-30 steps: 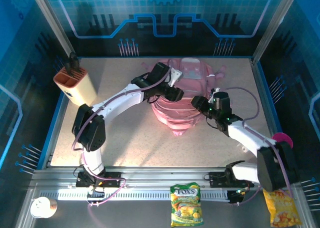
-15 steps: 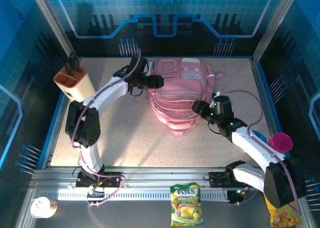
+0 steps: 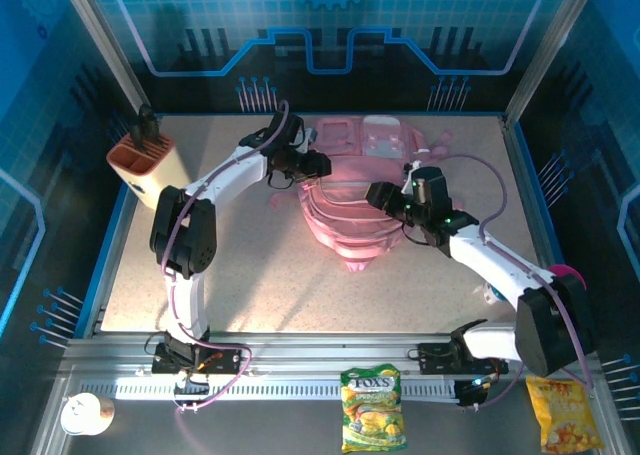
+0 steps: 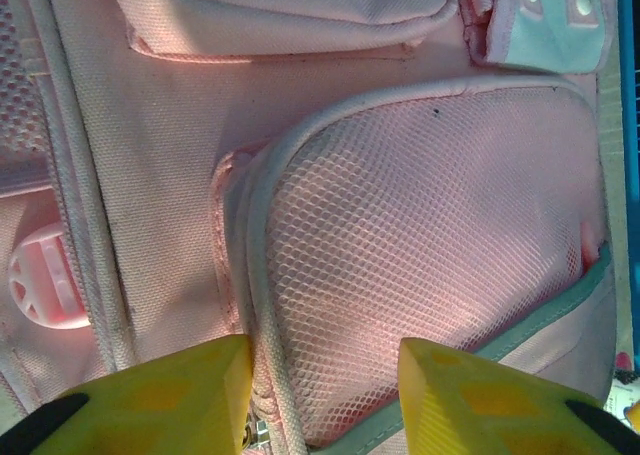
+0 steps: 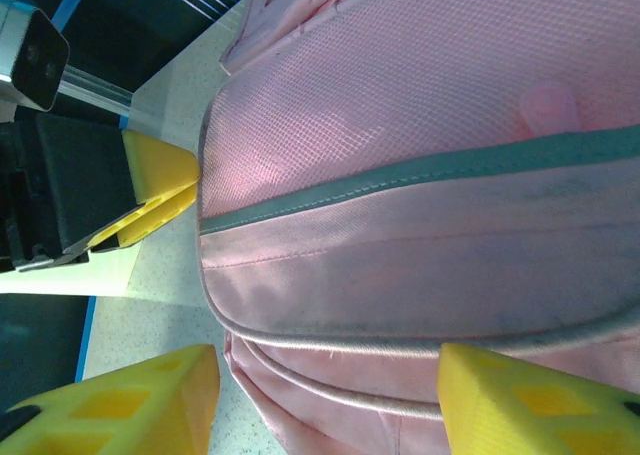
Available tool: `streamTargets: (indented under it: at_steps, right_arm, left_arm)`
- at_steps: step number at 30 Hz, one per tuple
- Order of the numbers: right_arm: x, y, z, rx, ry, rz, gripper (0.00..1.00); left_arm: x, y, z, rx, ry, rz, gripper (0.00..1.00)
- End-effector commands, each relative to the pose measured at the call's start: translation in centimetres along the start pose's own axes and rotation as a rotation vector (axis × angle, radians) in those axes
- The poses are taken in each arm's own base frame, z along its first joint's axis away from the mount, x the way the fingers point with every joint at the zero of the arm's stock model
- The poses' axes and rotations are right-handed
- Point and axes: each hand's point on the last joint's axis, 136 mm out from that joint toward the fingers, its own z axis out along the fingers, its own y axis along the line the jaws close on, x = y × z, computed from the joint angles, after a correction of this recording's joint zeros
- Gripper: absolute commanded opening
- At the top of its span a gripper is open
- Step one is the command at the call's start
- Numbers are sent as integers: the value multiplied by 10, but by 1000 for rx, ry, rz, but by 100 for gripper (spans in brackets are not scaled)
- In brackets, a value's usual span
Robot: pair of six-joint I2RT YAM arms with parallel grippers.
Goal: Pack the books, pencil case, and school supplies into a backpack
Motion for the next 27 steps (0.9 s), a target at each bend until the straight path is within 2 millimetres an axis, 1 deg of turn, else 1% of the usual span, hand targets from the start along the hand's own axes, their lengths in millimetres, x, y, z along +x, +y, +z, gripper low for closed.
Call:
streamTargets:
  at_steps: [1,5,11,13,15,21,27]
  right_arm:
    - [2,10,11,-18,42,-41,60]
    - [7,4,25,2,78,-38,59]
    - [18,-19,42,73,119,-33,58]
    - [12,-17,47,75,114,-46,57]
    - [12,-21,53,91,125,-53,57]
    - [9,-24,68,110,149,-91,57]
    - [5,-19,77,98,169,-126,56]
  left_arm:
    - [4,-4,2,45,47,-40,39]
    - [7,-6,2,74,63,-55,31]
    - [12,-9,1,119,80,-80,11]
    - [13,-10,0,127,82,-84,5]
    - [14,-10,-2,130,83,-87,0]
    - [21,-8,-12,140,66,-99,0]
    - [38,-1,-27,135,32,-140,0]
